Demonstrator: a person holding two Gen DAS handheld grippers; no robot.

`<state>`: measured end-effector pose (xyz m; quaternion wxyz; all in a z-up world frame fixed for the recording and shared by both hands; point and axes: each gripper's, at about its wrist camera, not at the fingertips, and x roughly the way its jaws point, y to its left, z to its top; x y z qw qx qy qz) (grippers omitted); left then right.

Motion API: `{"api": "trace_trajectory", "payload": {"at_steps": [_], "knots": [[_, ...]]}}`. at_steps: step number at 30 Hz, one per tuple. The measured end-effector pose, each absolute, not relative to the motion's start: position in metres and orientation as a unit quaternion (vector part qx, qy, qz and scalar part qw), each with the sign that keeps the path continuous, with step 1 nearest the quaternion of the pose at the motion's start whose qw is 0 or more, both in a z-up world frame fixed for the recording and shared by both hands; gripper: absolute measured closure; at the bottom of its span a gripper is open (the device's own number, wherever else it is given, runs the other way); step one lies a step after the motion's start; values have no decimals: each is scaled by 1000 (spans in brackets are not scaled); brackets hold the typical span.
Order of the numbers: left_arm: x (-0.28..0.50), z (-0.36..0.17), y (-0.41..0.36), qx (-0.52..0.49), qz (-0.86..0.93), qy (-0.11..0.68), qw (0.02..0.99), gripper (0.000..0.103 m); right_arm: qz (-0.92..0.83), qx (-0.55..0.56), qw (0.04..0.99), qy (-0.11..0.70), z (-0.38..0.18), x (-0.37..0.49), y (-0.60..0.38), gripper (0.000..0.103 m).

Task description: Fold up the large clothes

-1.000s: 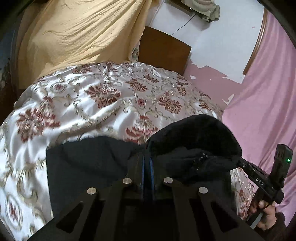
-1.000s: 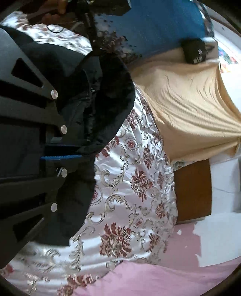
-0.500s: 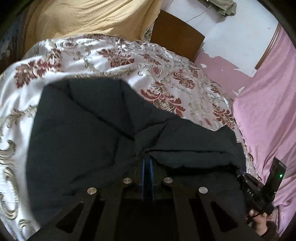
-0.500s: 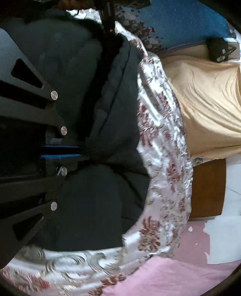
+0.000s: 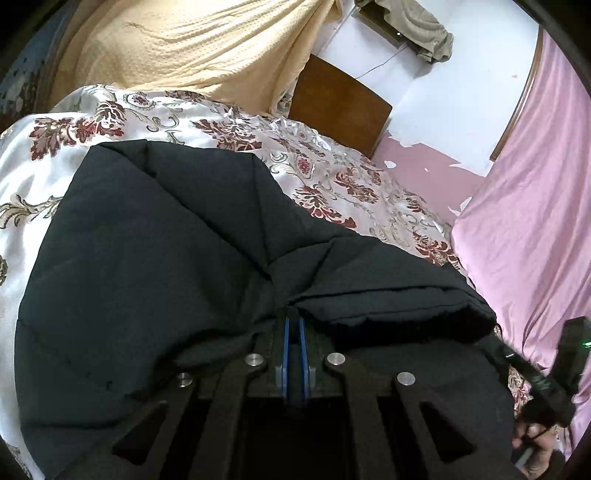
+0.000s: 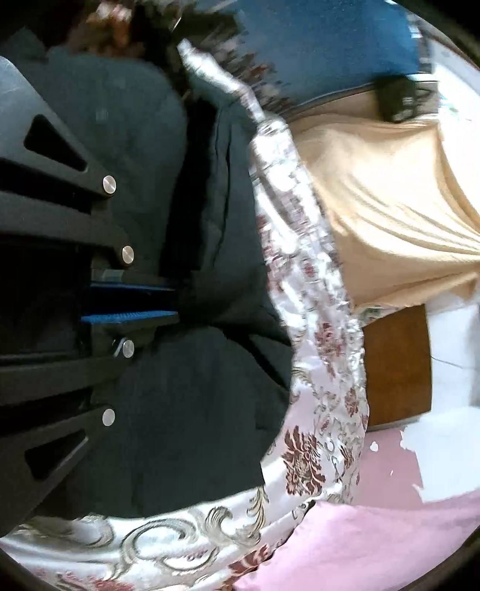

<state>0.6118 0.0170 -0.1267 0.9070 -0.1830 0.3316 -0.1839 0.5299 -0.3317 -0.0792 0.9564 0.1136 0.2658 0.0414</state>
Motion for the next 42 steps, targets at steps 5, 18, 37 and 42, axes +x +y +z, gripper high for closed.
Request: {"api": "trace_trajectory", "payload": {"at_steps": [5, 18, 37, 42], "knots": [[612, -125, 19, -183, -188, 328, 908, 97, 51, 110, 969, 216, -36, 536, -318, 69], [574, -74, 36, -224, -243, 194, 924, 80, 86, 63, 949, 298, -88, 589, -265, 76], [635, -112, -42, -49, -209, 373, 903, 98, 29, 75, 938, 338, -108, 608, -287, 103], [659, -125, -39, -68, -210, 399, 890, 98, 40, 100, 930, 352, -121, 628, -296, 103]]}}
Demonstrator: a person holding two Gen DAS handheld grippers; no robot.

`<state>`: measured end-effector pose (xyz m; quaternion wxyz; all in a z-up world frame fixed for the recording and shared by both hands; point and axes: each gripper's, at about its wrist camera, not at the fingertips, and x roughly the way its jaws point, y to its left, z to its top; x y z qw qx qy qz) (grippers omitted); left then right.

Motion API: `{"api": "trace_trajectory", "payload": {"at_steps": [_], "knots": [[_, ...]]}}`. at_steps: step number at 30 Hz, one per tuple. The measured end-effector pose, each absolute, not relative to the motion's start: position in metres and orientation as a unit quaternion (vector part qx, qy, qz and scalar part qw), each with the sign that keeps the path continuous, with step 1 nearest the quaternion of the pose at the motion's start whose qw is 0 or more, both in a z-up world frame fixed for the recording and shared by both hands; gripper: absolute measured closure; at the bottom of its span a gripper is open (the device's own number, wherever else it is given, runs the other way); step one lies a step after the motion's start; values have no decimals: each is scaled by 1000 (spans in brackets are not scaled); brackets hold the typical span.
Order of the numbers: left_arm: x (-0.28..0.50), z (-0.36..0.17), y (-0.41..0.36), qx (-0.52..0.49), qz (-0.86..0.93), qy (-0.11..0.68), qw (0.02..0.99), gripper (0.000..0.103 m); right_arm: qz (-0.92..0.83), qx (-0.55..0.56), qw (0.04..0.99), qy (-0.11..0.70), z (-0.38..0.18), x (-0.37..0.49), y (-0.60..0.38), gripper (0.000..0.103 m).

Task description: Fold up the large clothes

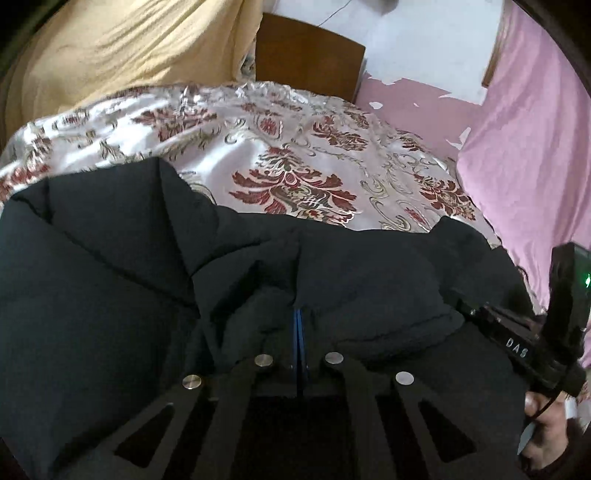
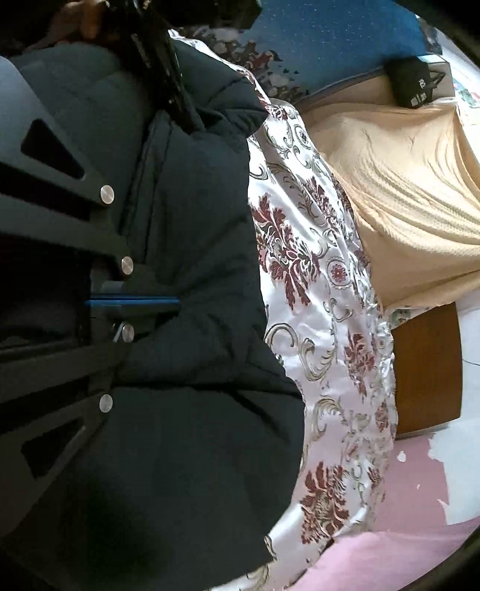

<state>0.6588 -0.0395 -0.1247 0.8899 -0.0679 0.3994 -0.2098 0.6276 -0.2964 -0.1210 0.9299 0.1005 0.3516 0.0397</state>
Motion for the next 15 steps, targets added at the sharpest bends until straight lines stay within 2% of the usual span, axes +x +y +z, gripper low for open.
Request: {"api": "trace_trajectory", "payload": {"at_steps": [7, 15], "knots": [[670, -133, -41, -77, -209, 404, 887, 98, 28, 83, 933, 350, -126, 637, -289, 103], [656, -123, -35, -87, -216, 375, 897, 99, 38, 95, 940, 327, -119, 627, -293, 103]]}}
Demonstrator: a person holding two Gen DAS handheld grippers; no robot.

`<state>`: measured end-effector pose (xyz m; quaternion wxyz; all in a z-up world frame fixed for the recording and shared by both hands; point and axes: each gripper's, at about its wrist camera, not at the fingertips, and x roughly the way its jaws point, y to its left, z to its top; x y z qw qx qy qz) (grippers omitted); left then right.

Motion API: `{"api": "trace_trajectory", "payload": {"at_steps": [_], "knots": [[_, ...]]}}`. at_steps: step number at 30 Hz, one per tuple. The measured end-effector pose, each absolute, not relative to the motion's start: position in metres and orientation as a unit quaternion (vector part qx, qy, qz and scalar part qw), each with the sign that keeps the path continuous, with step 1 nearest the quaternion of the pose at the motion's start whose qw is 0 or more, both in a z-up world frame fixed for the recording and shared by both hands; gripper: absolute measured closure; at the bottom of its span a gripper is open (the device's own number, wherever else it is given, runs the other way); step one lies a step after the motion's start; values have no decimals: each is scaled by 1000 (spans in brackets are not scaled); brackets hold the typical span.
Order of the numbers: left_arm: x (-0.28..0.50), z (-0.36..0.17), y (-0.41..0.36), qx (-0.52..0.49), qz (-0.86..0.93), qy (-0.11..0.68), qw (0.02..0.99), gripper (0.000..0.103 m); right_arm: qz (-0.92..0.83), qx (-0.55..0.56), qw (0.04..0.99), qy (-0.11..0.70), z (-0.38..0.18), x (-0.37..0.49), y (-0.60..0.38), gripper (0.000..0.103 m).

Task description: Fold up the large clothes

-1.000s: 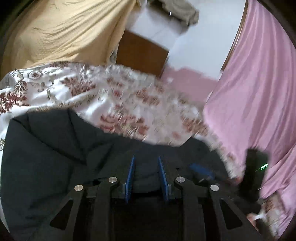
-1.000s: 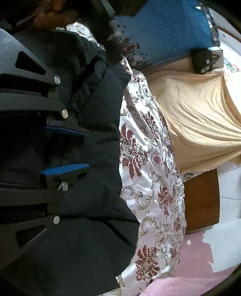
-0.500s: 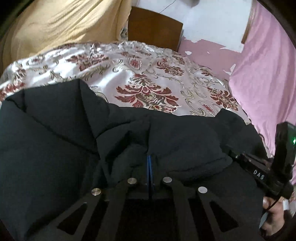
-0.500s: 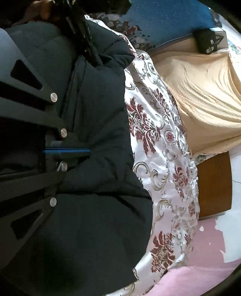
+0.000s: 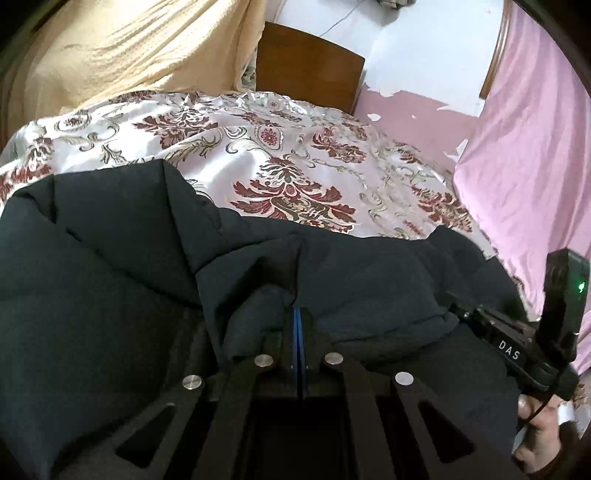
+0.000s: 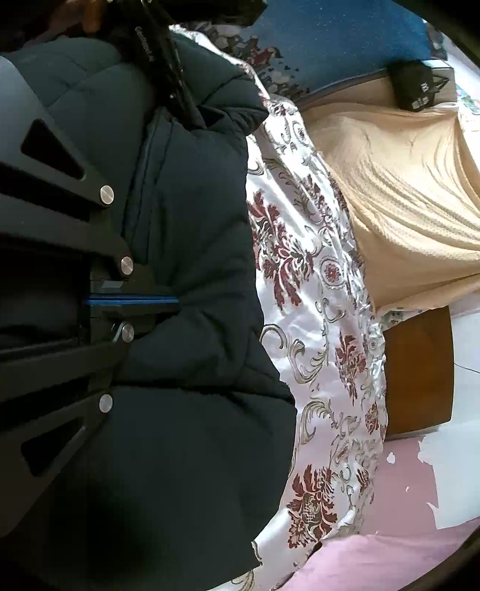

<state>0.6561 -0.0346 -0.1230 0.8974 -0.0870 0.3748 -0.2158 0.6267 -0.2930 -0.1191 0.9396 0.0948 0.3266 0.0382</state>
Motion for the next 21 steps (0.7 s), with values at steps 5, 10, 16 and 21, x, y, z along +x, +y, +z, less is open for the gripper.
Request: {"api": "trace_trajectory", "payload": {"at_steps": [5, 10, 16, 21], "knots": [[650, -115, -28, -108, -215, 358, 902, 99, 43, 118, 948, 292, -112, 613, -300, 101], [641, -104, -24, -114, -209, 326, 915, 89, 36, 123, 955, 268, -106, 604, -303, 91], [629, -90, -26, -102, -206, 278, 933, 16, 24, 75, 968, 238, -95, 595, -287, 36], [637, -98, -9, -146, -163, 299, 929, 16, -15, 88, 971, 220, -89, 588, -299, 33]]}}
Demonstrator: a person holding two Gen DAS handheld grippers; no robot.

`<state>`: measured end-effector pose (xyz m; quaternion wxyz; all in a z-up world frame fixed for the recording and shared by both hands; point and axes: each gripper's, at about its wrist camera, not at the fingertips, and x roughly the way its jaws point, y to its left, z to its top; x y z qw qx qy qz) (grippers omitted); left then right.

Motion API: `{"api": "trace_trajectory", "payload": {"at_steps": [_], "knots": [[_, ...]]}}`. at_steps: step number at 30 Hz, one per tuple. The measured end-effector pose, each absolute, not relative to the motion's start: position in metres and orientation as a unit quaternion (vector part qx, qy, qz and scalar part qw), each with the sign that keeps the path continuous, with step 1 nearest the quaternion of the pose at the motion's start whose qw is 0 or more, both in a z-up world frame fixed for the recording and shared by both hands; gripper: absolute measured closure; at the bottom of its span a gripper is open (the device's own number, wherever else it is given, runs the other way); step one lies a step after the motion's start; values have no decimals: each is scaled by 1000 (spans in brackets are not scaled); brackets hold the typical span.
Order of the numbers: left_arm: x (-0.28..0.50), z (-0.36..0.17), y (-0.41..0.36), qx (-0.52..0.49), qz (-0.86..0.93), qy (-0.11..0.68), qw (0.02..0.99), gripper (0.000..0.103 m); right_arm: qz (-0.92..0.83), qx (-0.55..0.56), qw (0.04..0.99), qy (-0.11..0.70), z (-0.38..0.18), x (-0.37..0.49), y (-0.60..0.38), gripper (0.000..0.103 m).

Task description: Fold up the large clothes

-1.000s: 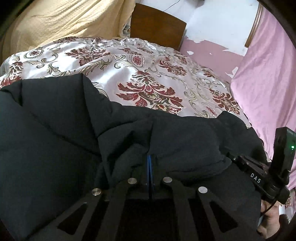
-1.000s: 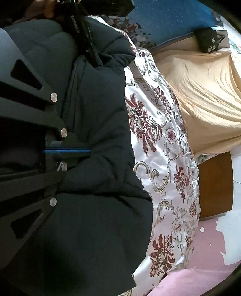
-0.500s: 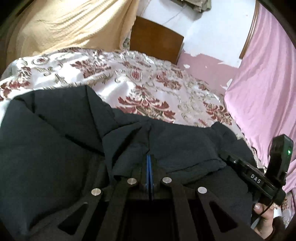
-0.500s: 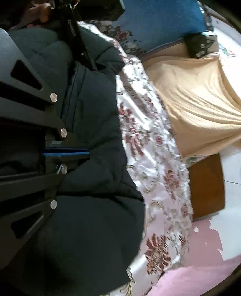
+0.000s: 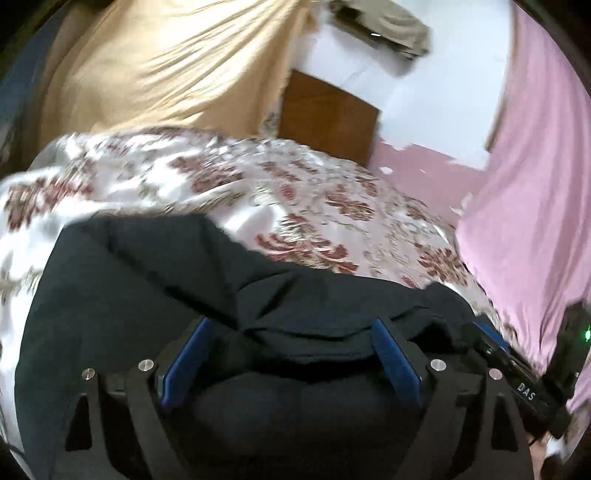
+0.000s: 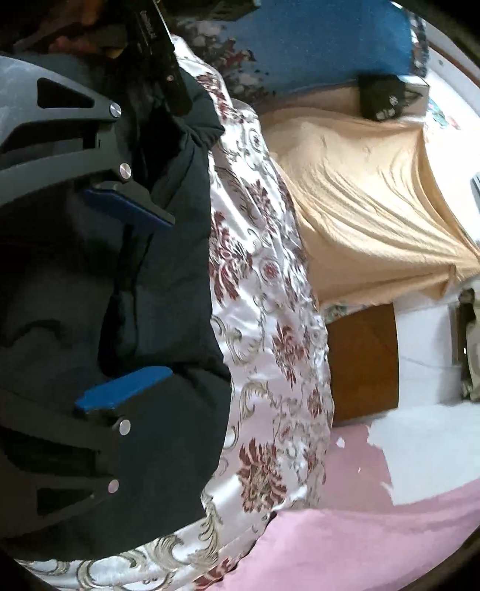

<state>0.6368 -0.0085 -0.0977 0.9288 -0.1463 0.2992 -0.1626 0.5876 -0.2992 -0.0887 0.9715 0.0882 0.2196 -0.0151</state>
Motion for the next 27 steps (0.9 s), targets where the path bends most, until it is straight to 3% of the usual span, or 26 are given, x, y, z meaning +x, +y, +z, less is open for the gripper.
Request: {"api": "trace_trajectory", "payload": {"at_steps": [5, 12, 21, 27], "knots": [[625, -106, 7, -177, -157, 291, 927, 15, -13, 120, 967, 223, -96, 585, -309, 29], [580, -103, 20, -189, -125, 293, 929, 12, -34, 128, 971, 200, -93, 553, -305, 13], [494, -60, 41, -215, -83, 312, 922, 7, -37, 132, 965, 225, -54, 476, -297, 12], [429, -22, 39, -212, -89, 307, 923, 1, -16, 112, 970, 217, -11, 413, -274, 4]]}}
